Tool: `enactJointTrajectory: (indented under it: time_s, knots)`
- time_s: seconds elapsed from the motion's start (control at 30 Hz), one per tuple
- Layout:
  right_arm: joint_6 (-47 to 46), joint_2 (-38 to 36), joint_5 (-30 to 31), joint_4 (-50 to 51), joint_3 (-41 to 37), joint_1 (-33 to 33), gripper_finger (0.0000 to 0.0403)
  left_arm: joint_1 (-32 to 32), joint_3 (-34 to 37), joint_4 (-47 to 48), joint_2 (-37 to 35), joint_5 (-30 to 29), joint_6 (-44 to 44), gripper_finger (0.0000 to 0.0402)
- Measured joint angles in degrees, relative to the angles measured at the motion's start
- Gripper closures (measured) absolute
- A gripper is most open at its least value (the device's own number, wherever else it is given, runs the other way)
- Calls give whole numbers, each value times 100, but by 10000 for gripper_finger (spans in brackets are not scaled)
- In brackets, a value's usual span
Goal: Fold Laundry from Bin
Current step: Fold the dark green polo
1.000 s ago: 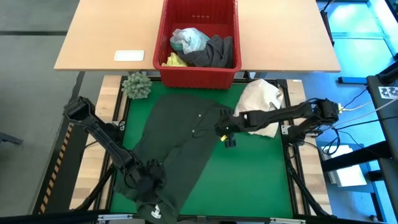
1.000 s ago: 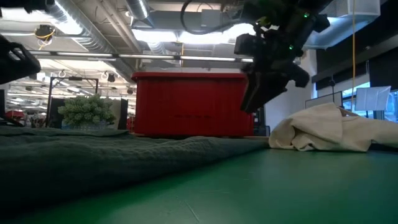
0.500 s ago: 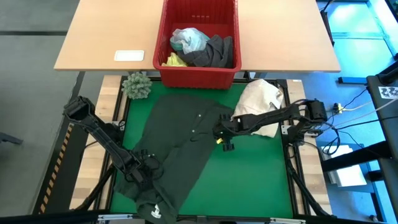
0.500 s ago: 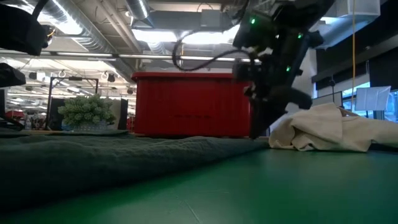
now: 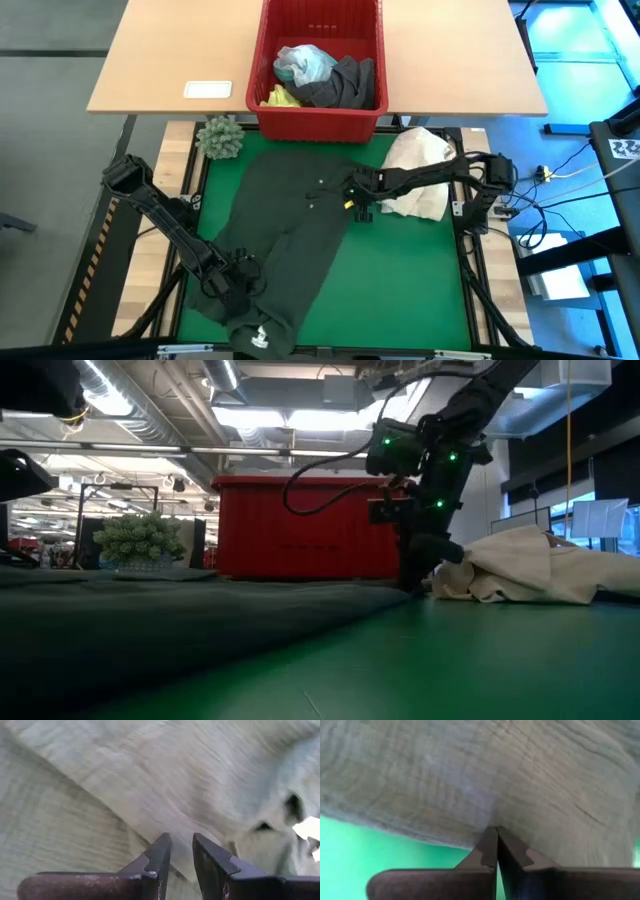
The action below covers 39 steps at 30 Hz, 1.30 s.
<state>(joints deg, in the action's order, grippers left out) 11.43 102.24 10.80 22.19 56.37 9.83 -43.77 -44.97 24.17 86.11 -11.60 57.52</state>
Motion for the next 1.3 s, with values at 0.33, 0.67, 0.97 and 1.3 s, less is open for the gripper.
enactJointTrajectory:
  time_s: [0.33, 0.67, 0.97, 1.3]
  knots:
    - [489, 1, 113, 50, -1, 603, 394, 136, 0, -27, 0, -23, -403, 324]
    - [473, -355, -333, 248, -8, 364, 394, 298, -1217, 2671, 7, 272, -549, 324]
    - [242, -724, -82, 331, -8, -71, 393, -340, -1883, 3452, 97, 350, -338, 324]
    - [217, -729, -6, 130, -8, -236, 393, -1514, -1840, 3691, 532, 798, 568, 324]
